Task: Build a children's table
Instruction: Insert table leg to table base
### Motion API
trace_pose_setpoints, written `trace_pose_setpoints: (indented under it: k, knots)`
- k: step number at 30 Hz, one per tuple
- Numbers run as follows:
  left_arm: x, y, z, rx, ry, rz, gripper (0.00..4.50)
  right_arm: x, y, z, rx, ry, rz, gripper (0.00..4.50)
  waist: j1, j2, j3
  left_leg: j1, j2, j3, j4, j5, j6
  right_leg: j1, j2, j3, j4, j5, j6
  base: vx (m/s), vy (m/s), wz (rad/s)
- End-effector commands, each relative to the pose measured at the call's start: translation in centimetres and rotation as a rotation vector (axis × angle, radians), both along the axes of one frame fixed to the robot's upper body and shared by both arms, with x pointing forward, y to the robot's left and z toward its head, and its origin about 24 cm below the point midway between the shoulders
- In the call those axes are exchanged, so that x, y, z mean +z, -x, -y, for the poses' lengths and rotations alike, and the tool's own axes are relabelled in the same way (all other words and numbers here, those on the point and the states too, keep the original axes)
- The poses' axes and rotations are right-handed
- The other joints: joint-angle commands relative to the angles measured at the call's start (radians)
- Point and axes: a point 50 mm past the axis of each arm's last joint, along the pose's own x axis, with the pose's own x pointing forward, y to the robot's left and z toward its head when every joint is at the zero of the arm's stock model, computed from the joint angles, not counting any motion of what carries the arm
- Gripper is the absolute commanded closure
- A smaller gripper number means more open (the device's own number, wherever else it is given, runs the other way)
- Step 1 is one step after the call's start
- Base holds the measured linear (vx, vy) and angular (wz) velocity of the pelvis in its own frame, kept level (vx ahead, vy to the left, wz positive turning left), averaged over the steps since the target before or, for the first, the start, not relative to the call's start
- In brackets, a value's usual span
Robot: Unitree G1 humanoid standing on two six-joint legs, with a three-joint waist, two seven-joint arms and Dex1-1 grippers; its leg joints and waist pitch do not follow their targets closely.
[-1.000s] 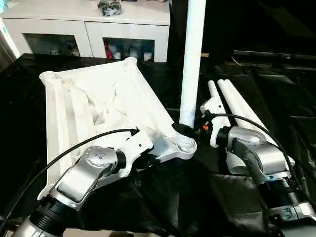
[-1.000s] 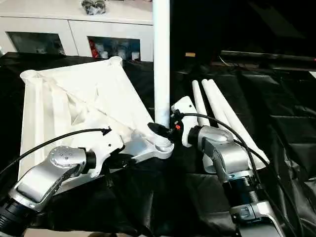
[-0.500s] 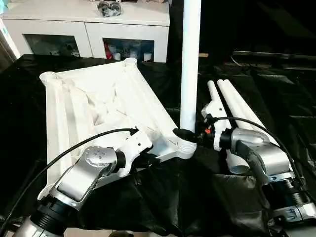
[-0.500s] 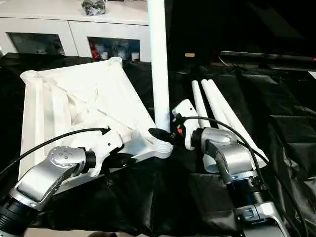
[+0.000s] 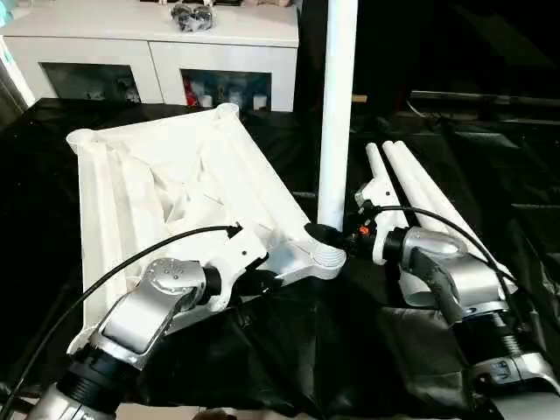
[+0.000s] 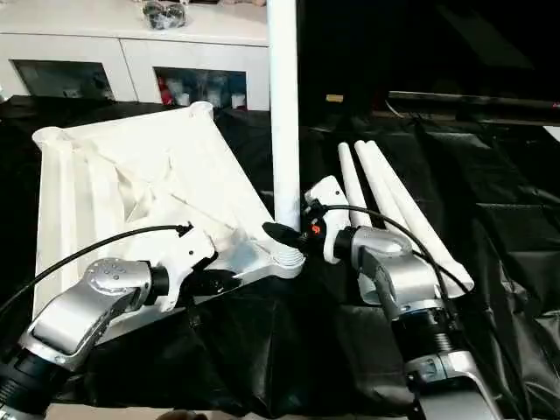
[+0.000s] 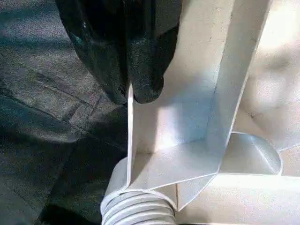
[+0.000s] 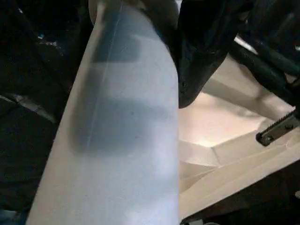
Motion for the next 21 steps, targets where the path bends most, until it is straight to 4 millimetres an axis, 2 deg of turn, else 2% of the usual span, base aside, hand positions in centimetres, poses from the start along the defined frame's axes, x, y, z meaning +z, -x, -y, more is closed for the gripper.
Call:
trace_pose_setpoints:
  k: [1, 10, 12, 16, 21]
  knots:
    - [0.7, -0.6, 0.6, 0.022, 0.059, 0.045, 4.5, -1.1, 0.3, -0.1, 0.0, -0.025, -0.034, 2.59, 0.005, -0.018, -0.062, 0.017, 0.043, -0.014, -0.075, -0.286, 0.0, 0.034, -0.064, 0.037, -0.093, -0.361, -0.175, 0.0, 0.0, 0.0]
    - [0.4, -2.4, 1.8, 0.104, 0.014, 0.074, 4.5, -3.3, -0.2, 0.7, -0.142, -0.119, -0.071, 2.59, 0.005, -0.015, -0.06, 0.021, 0.043, -0.018, -0.076, -0.341, -0.01, 0.028, -0.071, 0.034, -0.106, -0.464, -0.154, 0.0, 0.0, 0.0]
    - [0.4, -2.6, 2.1, 0.103, 0.007, 0.083, 4.5, -3.5, -0.4, 0.7, -0.165, -0.132, -0.069, 2.59, 0.006, -0.015, -0.06, 0.026, 0.043, -0.019, -0.076, -0.359, -0.012, 0.024, -0.071, 0.033, -0.11, -0.483, -0.151, 0.0, 0.0, 0.0]
    - [0.5, -2.7, 2.4, 0.085, 0.013, 0.088, 4.5, -4.0, -0.5, 0.8, -0.203, -0.152, -0.057, 2.59, 0.004, -0.015, -0.058, 0.024, 0.044, -0.023, -0.08, -0.388, -0.015, 0.023, -0.073, 0.03, -0.115, -0.52, -0.141, 0.0, 0.0, 0.0]
    - [0.5, -2.1, 2.4, 0.027, 0.017, 0.092, 4.5, -3.9, -0.9, 0.9, -0.229, -0.175, -0.034, 2.59, 0.005, -0.012, -0.06, 0.025, 0.046, -0.024, -0.083, -0.396, -0.015, 0.023, -0.074, 0.029, -0.115, -0.505, -0.147, 0.0, 0.0, 0.0]
